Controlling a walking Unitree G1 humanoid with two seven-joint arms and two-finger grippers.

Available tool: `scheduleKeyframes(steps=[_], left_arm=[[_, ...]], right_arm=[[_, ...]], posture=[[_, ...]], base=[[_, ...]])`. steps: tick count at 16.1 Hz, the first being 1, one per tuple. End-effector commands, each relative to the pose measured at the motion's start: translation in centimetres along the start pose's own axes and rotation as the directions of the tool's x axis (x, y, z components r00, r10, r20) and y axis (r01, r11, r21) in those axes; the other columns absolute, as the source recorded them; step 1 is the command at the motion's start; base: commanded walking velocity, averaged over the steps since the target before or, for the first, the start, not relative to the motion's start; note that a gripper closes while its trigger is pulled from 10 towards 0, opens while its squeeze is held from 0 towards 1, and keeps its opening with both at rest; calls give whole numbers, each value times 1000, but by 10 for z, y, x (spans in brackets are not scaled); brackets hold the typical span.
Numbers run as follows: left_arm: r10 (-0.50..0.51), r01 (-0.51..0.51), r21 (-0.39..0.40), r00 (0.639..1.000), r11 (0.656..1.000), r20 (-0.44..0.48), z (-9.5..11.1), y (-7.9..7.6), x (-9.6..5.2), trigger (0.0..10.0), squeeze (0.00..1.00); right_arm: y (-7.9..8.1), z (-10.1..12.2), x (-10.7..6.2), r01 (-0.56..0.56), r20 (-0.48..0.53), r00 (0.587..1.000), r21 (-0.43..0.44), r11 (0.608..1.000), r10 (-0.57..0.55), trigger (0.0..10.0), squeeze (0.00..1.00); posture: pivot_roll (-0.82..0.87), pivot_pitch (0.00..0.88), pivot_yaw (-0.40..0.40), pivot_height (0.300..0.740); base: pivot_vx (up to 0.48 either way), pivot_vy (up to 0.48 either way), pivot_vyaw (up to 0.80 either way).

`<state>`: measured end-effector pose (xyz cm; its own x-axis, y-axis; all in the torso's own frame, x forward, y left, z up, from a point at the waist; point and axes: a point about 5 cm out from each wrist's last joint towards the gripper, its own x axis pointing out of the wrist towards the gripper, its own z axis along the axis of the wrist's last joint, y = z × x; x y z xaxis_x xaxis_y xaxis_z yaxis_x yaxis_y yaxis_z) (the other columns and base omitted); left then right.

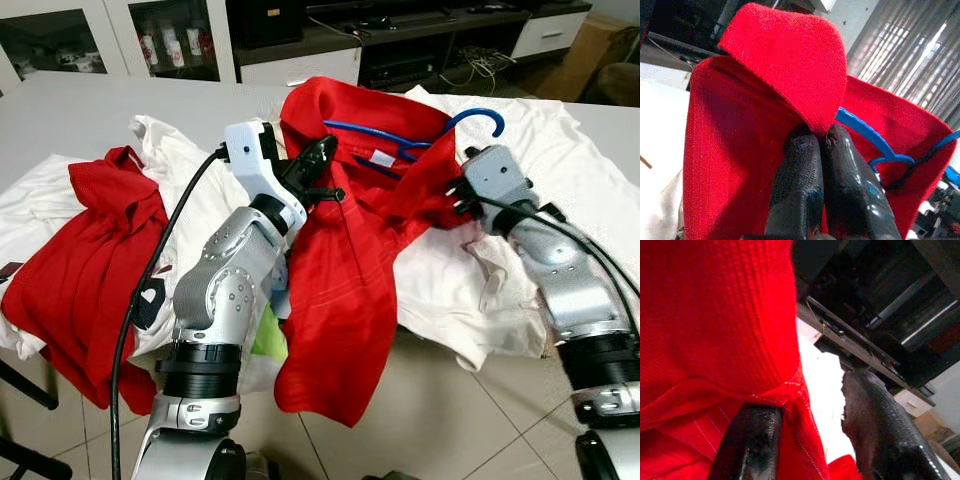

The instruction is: Hang hanger

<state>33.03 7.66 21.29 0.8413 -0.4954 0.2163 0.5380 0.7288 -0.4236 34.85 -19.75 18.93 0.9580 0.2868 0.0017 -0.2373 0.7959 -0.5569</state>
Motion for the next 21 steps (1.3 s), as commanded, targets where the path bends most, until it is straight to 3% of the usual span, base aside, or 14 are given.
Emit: scheduleKeyframes(steps=[1, 3, 6, 8, 12, 13, 14, 16, 17, 18, 21], left_arm=[[-15, 15, 10, 1000, 1000, -2, 0, -4, 2, 0, 0], [-16, 16, 13, 1000, 1000, -4, 1, -3, 2, 0, 0], [-20, 20, 13, 1000, 1000, -8, 0, -5, 3, 0, 0], [-20, 20, 13, 1000, 1000, -9, 0, -5, 3, 0, 0], [-15, 15, 12, 1000, 1000, -6, 0, -4, 4, 0, 0], [-14, 14, 12, 1000, 1000, -6, 0, -3, 4, 0, 0], [-12, 12, 12, 1000, 1000, -5, 0, -3, 4, 0, 0], [-11, 11, 13, 1000, 1000, -5, 0, -3, 4, 0, 0], [-12, 12, 14, 1000, 1000, -5, 0, -3, 4, 0, 0], [-14, 14, 14, 1000, 1000, -6, 0, -3, 5, 0, 0], [-16, 16, 15, 1000, 1000, -5, 1, -3, 6, 0, 0]], right_arm=[[0, 2, -4, -24, 19, 1000, 17, 1000, 24, 10000, 0], [-1, 1, -10, -53, 32, 998, 17, 998, 53, 10000, 0], [-15, 8, -11, 31, 63, 997, 74, 997, -36, 10000, 0], [-12, 12, -10, 25, 80, 996, 79, 997, -31, 10000, 0], [-21, 17, -10, 78, 112, 988, 237, 968, -107, 10000, 0], [-22, 17, -10, 78, 112, 988, 263, 962, -110, 10000, 957], [-22, 17, -12, 63, 125, 987, 307, 950, -105, 10000, 1000], [-19, 20, -14, 36, 142, 986, 315, 949, -84, 10000, 1000], [-18, 21, -15, 19, 156, 985, 307, 951, -70, 10000, 773], [-17, 25, -18, -19, 189, 981, 318, 948, -44, 10000, 0], [-18, 31, -25, -78, 242, 970, 315, 946, 0, 10000, 0]], posture=[[75, 0, 5, 740], [76, 0, 8, 740], [71, 0, 11, 740], [71, 0, 11, 740], [73, 0, 5, 740], [72, 0, 6, 740], [72, 0, 6, 740], [71, 0, 9, 740], [67, 0, 12, 740], [67, 0, 12, 740], [66, 0, 16, 740]], base=[[0, 0, 0], [0, 0, 0], [0, 0, 0], [0, 0, 0], [0, 0, 0], [0, 0, 0], [0, 0, 0], [0, 0, 0], [0, 0, 0], [0, 0, 0], [0, 0, 0]])
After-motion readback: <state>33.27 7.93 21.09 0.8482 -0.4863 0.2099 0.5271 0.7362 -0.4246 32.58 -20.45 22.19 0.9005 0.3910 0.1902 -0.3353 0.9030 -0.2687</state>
